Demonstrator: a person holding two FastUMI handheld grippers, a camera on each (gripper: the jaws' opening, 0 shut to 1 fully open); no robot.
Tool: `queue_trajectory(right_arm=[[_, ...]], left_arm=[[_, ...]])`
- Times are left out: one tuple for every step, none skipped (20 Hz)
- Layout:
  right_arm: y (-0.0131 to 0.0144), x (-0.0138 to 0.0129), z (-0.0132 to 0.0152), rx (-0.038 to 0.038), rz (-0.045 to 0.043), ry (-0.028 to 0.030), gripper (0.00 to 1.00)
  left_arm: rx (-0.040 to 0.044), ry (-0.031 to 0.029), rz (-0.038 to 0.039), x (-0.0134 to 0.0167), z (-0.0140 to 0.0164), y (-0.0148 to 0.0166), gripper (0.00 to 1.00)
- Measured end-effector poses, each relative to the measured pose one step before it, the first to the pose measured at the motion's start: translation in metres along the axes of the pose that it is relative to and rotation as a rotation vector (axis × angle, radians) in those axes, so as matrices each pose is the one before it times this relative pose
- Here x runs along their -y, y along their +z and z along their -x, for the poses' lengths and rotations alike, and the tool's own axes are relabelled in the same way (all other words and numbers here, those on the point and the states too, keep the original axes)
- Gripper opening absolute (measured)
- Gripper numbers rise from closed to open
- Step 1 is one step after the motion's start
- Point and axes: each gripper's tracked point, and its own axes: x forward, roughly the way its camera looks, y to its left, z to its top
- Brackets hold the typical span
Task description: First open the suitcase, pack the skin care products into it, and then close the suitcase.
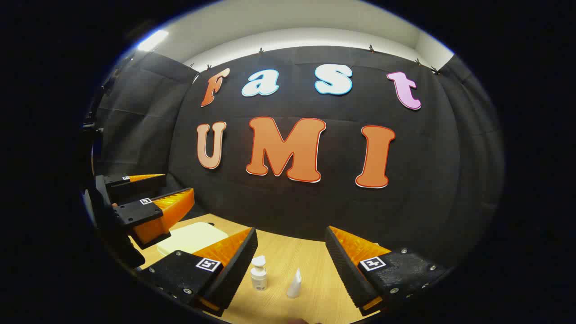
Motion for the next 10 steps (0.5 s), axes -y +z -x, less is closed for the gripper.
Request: queue_trajectory(right_arm=[[-0.00102,0.00146,-0.00156,0.0015,0.00303,-0.01613,0.96],[-0.00441,-0.00195,-0.00184,-0.01524,-0.00192,-0.0101,0.96],[-0.00348,-0.00222,-0.0011,-0.0164,-0.00924,-0.01198,0.96],[0.0013,-0.00434,-0.00016,0.0014,-0.01373,-0.00256,0.97],[0.00272,-0.00395,-0.00077,0.00662,-0.00804,-0.00029,0.96],[0.00033,-0.00193,-0.00035,0.00023,0.00108,-0.00409,0.96],[-0.0007,-0.00048,-0.00133,-0.00415,0.00602,-0.00685,0.96],[-0.00043,0.00021,-0.00061,0.00002,0.00398,-0.00995,0.97],[0.0014,-0.00133,-0.00079,0.00393,-0.00347,-0.00529,0.96],[-0.00059,-0.00159,-0.00139,-0.00076,-0.00446,-0.00855,0.96]], left_arm=[[0.0057,-0.00243,0.00004,-0.00224,-0.00367,0.00014,1.0],[-0.01464,-0.00915,-0.0027,-0.00047,-0.00446,-0.00169,0.99],[-0.00346,-0.00641,-0.00778,-0.00155,-0.00264,-0.001,0.99],[0.01263,-0.00402,-0.00798,-0.0028,-0.00313,0.00385,0.99],[0.01605,-0.00792,-0.00462,-0.00128,-0.0024,0.0041,0.99],[0.00224,-0.00714,-0.00113,-0.00011,-0.00362,0.0018,0.99],[-0.00252,-0.00883,0.00245,-0.00008,-0.00166,-0.00382,0.99],[0.00051,-0.00617,0.00234,-0.00076,-0.0015,-0.00056,1.0],[0.00668,-0.00283,-0.00011,-0.00277,-0.00261,0.00008,1.0],[-0.00002,-0.00288,-0.00198,-0.00186,-0.00281,0.0001,1.0]])
